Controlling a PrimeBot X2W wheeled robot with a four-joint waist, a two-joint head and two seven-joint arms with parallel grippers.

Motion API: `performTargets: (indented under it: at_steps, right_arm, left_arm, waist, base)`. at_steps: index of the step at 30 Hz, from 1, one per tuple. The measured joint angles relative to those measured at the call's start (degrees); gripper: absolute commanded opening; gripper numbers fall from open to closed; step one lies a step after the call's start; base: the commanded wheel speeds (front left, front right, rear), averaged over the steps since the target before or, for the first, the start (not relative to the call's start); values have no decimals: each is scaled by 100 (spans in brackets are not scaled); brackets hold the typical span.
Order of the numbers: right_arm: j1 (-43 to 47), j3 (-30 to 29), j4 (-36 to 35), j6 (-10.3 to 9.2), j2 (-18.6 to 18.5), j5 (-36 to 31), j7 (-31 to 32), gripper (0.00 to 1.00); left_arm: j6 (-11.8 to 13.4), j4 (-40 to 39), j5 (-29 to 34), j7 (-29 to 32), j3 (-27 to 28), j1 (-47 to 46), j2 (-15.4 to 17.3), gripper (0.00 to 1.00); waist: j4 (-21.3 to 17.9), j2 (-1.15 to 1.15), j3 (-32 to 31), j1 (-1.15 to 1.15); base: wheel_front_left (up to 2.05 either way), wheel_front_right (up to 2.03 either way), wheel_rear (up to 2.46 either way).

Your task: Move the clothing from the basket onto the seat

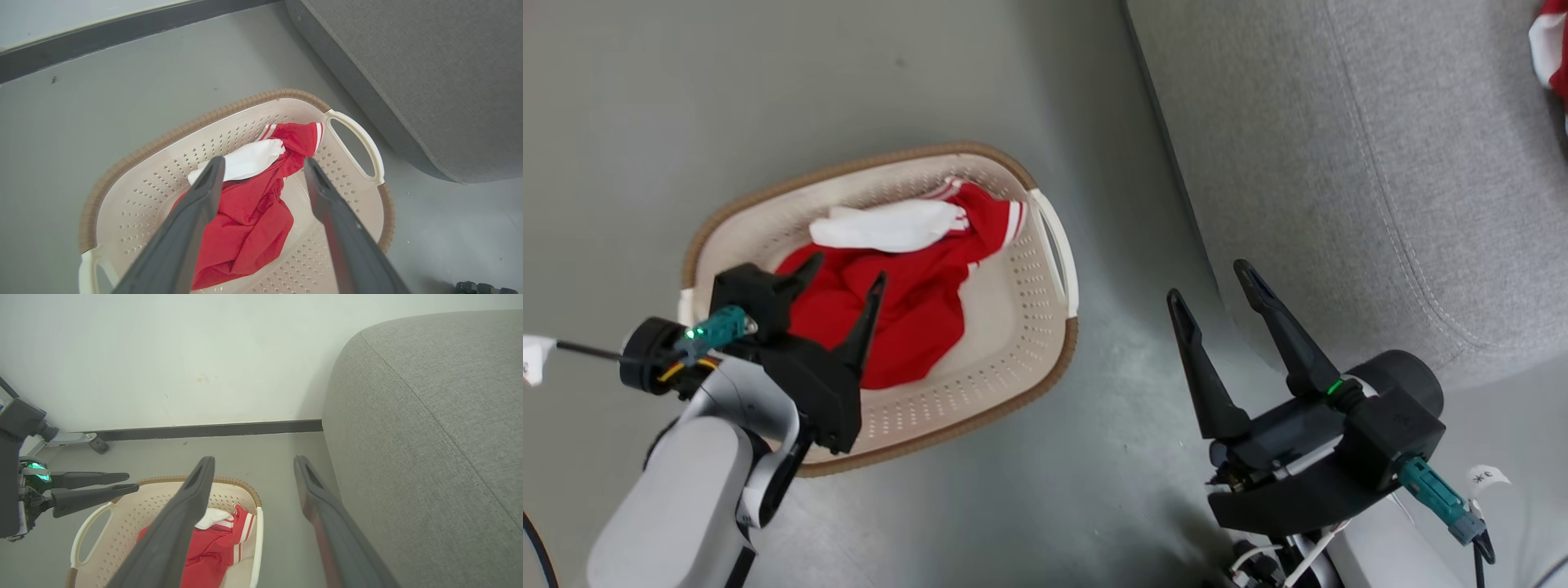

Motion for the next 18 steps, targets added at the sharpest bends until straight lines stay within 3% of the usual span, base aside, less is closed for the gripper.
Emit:
performTargets:
  at_steps: [11, 18]
  right_arm:
    - [-271, 549, -201, -457, 4, 543, 0, 100]
    - [-319, 772, -133, -643, 10, 759, 0, 100]
  left_arm:
    - [155, 337, 285, 517, -1, -515, 238, 100]
    - [408, 624, 524, 799, -121, -738, 223, 100]
  waist:
    - [-345, 0, 833, 0]
    - [-580, 0, 1178, -1]
  base:
    - [0, 0, 0]
    - [0, 0, 0]
